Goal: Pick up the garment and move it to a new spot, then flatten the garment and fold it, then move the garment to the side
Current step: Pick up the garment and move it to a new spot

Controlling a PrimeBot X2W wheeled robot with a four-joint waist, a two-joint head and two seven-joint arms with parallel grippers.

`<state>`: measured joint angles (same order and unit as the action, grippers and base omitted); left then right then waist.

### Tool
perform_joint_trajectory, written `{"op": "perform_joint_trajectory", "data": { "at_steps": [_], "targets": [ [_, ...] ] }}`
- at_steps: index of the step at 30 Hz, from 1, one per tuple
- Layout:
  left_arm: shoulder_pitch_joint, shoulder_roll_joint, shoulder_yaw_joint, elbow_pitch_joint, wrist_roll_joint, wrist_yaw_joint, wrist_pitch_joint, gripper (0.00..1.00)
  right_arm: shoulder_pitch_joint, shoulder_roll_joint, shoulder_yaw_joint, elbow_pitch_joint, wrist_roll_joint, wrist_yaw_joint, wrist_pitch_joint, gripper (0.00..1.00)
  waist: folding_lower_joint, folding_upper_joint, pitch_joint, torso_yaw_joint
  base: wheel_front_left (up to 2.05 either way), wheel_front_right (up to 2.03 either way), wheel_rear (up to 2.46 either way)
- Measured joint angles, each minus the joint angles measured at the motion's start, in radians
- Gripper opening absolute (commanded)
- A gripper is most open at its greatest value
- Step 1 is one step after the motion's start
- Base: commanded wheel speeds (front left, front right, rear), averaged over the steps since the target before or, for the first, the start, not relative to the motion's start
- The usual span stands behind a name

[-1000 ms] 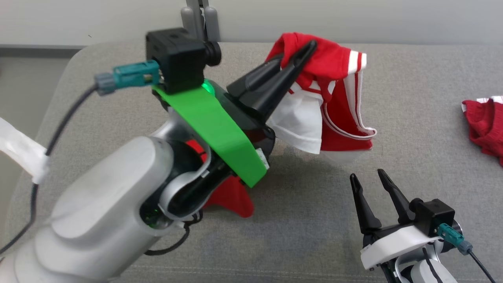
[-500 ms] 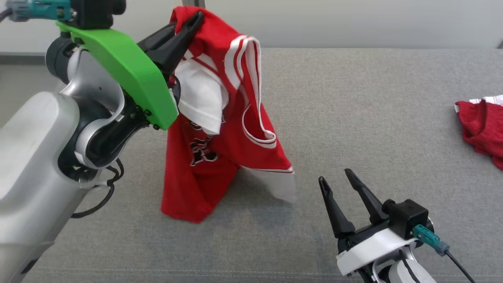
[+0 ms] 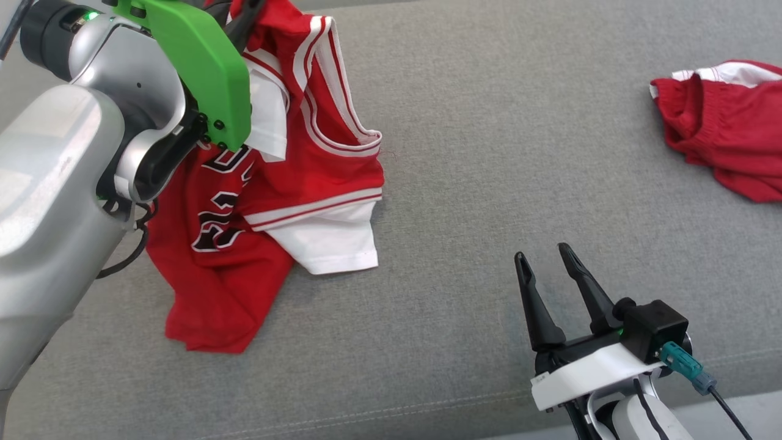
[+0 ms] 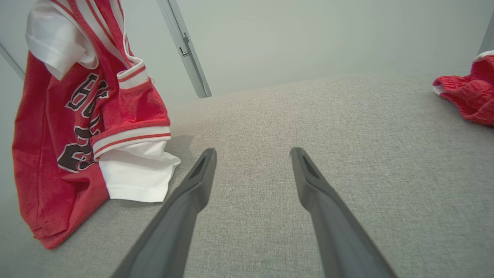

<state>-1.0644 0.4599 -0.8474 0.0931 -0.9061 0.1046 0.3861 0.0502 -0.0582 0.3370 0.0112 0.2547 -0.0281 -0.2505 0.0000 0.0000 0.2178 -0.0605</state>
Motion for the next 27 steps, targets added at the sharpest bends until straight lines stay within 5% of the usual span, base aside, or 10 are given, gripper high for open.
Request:
{"op": "perform_joint_trajectory", "data": {
  "at_steps": [3,7,9,10,12,13,14,21,27],
  "targets": [
    [-0.010,-0.013,-0.007,0.054,0.016,-0.027,-0.024,0.18,-0.002,0.002,0.013,-0.022,0.000,-0.001,0.000,1.00,0.0000,0.0000,0.049,-0.049,0.00,0.00,0.00],
    [-0.021,-0.008,-0.011,0.112,0.066,-0.040,-0.058,0.01,-0.027,0.004,0.042,-0.035,0.000,0.002,0.000,1.00,0.0000,0.0000,0.099,-0.099,0.00,0.00,0.00],
    [-0.021,-0.004,-0.008,0.133,0.068,-0.040,-0.073,0.01,-0.048,0.005,0.057,-0.039,0.000,0.010,0.000,1.00,0.0000,0.0000,0.125,-0.125,0.00,0.00,0.00],
    [-0.022,0.000,-0.007,0.140,0.073,-0.040,-0.079,0.07,-0.058,0.005,0.065,-0.040,0.000,0.014,0.000,1.00,0.0000,0.0000,0.138,-0.138,0.00,0.00,0.00],
    [-0.031,0.015,-0.007,0.151,0.093,-0.043,-0.087,0.49,-0.077,0.005,0.082,-0.040,0.000,0.024,0.000,1.00,0.0000,0.0000,0.163,-0.163,0.00,0.00,0.00],
    [-0.042,0.029,-0.006,0.155,0.118,-0.043,-0.093,0.94,-0.089,0.005,0.091,-0.040,0.000,0.031,0.000,1.00,0.0000,0.0000,0.177,-0.176,0.00,0.00,0.00],
    [-0.054,0.039,-0.006,0.165,0.133,-0.049,-0.108,1.00,-0.099,0.007,0.092,-0.040,0.000,0.035,0.000,1.00,0.0000,0.0000,0.189,-0.189,0.00,0.00,0.00],
    [-0.063,0.023,-0.006,0.253,0.137,-0.069,-0.179,1.00,-0.169,0.010,0.066,-0.026,0.000,0.037,-0.001,1.00,0.0000,0.0000,0.263,-0.256,0.00,0.00,0.00],
    [-0.043,-0.012,0.003,0.291,0.129,-0.069,-0.237,1.00,-0.212,0.010,0.062,-0.002,-0.014,0.050,-0.001,1.00,0.0001,0.0000,0.271,-0.245,0.00,0.00,0.00]
  ]
}}
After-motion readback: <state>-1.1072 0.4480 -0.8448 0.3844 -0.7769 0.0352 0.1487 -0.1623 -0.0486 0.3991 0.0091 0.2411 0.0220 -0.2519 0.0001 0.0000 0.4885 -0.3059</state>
